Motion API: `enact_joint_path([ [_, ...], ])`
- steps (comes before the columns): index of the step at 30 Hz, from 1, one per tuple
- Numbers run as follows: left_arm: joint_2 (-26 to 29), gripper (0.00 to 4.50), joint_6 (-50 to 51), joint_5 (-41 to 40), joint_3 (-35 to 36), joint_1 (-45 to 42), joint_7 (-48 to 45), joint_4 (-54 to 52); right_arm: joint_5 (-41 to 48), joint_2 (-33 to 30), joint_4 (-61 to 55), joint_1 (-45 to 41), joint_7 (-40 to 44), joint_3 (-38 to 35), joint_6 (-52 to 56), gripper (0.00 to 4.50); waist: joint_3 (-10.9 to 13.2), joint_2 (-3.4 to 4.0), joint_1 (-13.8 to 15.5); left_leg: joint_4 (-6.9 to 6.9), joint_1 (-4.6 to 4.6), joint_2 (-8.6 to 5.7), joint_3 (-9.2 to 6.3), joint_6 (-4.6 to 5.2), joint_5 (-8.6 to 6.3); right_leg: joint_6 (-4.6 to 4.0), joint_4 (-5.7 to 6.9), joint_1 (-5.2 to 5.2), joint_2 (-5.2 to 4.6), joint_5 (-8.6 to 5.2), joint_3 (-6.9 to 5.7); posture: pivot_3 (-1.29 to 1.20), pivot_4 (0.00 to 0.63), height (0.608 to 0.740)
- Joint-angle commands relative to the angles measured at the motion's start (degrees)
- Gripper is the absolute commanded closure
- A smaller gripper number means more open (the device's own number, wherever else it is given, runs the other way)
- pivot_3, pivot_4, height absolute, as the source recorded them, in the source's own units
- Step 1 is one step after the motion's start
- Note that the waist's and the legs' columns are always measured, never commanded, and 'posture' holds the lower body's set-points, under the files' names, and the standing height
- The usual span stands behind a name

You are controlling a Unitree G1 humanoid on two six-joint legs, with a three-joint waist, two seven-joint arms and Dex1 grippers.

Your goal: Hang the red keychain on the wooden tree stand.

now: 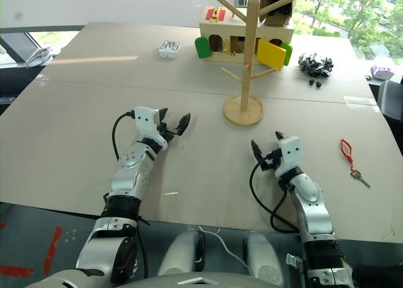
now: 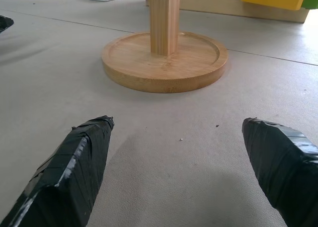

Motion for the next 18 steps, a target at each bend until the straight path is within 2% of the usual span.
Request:
enact_joint_path([
  [1,0.3,0.00,-1.1,-0.8,1.0,-0.1,-0.3,-1.6,0.7,-0.5,-2.2,-0.2,0.4,-0.6,-0.1,0.06,0.0,0.00,0.0,0.00,0.00,0.00,0.00,0.00,0.00,0.00,0.00,0.00,0.00,0.00,0.00,0.00,0.150,0.735],
  [18,0.8,0.00,-1.0,-0.6,0.8,0.2,-0.2,-2.7,1.2,-0.2,-2.7,-1.1,0.6,-0.8,-1.3,0.06,0.0,0.00,0.0,0.00,0.00,0.00,0.00,0.00,0.00,0.00,0.00,0.00,0.00,0.00,0.00,0.00,0.150,0.735],
])
